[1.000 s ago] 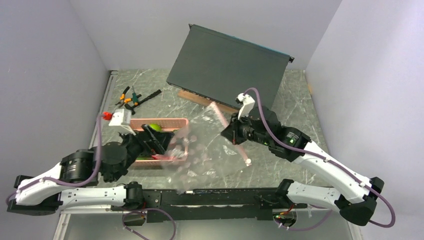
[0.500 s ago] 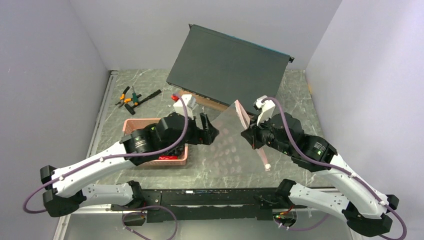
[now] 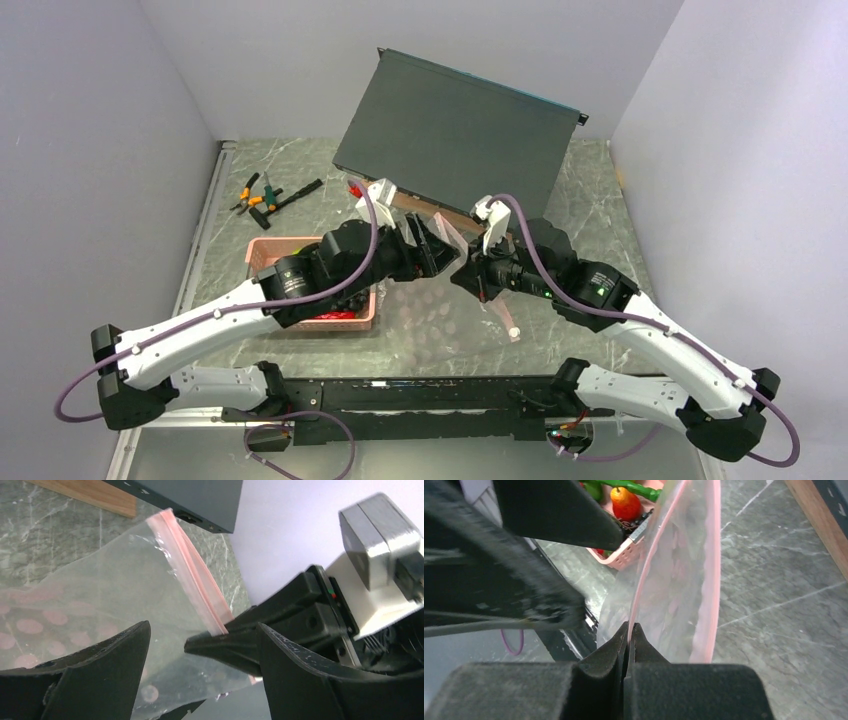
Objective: Place the food in the zip-top bag and seal the zipper
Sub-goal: Pick up the zipper food storage bag at the corner of the board.
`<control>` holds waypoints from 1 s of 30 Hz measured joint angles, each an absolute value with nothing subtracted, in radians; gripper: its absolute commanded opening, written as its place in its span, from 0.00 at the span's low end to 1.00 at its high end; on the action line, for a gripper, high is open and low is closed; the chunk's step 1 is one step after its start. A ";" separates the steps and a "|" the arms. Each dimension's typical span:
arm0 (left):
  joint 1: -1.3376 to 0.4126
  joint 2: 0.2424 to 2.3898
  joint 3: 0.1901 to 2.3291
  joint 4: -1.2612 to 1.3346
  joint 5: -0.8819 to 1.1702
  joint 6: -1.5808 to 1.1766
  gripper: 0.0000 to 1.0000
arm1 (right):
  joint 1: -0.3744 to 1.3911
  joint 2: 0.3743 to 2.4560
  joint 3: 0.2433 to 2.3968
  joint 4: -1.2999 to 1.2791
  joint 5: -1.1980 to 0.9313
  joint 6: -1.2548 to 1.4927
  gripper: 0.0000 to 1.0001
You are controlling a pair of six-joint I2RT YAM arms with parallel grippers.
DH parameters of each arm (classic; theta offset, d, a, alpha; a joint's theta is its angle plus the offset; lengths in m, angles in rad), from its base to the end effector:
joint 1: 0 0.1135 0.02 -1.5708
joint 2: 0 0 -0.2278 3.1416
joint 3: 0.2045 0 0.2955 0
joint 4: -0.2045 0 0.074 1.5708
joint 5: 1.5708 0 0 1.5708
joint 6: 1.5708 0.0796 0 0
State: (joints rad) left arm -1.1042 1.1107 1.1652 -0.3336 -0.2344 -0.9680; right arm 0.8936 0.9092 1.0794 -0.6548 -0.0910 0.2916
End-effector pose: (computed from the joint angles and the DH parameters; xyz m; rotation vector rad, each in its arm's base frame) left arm 0.1740 -0.3043 0.3516 -0.0414 2.0281 -1.1891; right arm 0.1765 0.2311 0.3300 -0.6961 2.0425 0.8087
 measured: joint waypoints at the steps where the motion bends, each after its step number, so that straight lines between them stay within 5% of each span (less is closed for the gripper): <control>1: -1.103 1.116 1.165 -0.334 -0.244 -0.978 0.77 | 0.894 0.911 1.076 -0.642 -0.101 0.293 0.00; 11: -1.098 1.229 1.269 -0.387 -0.326 -1.016 0.67 | 0.894 0.913 1.067 -0.582 -0.137 0.307 0.00; 20: -1.098 1.280 1.274 -0.402 -0.331 -0.995 0.35 | 0.896 0.919 1.037 -0.551 -0.141 0.326 0.00; 22: -1.098 1.278 1.269 -0.396 -0.331 -0.987 0.23 | 0.896 0.923 1.034 -0.551 -0.144 0.329 0.05; 26: -1.098 1.264 1.247 -0.385 -0.332 -0.962 0.03 | 0.897 0.935 1.034 -0.551 -0.167 0.345 0.34; 30: -1.094 1.225 1.200 -0.379 -0.340 -0.929 0.00 | 0.897 0.927 1.034 -0.570 -0.167 0.366 0.48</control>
State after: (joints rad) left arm -1.0939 1.2255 1.1995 -0.3790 -0.3397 -0.9291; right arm 0.8974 0.9268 1.0344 -0.5701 -0.1665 0.3660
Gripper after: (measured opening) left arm 0.017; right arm 0.412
